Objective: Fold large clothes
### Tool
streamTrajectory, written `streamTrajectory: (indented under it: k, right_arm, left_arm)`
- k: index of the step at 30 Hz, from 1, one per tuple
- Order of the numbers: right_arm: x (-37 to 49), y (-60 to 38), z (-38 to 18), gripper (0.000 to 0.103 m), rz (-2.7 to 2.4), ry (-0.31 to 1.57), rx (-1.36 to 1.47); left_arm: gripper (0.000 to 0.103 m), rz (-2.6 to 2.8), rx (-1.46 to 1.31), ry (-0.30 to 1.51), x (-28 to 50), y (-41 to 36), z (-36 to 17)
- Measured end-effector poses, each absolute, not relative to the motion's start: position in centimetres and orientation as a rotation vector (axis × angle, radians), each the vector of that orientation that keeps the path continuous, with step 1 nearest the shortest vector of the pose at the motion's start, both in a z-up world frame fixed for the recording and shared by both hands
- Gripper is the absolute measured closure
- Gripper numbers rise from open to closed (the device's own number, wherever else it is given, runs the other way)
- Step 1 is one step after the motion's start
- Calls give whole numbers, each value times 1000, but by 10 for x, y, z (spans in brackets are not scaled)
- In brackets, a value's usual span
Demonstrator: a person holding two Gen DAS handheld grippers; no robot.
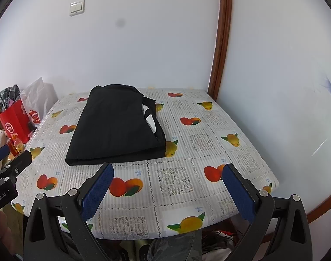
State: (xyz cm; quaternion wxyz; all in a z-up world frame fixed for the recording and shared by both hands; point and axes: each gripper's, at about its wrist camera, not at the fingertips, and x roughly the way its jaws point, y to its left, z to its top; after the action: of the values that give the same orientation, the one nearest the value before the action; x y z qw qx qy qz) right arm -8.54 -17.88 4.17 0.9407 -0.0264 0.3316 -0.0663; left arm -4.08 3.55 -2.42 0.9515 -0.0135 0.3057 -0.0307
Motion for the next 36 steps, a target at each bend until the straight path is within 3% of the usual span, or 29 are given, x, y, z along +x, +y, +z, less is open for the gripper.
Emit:
streamTrajectory:
  k: [36]
  right_arm:
    - [-89, -175, 40, 4, -126, 675, -67]
  left_arm:
    - [16, -47, -31, 625, -44, 44, -26]
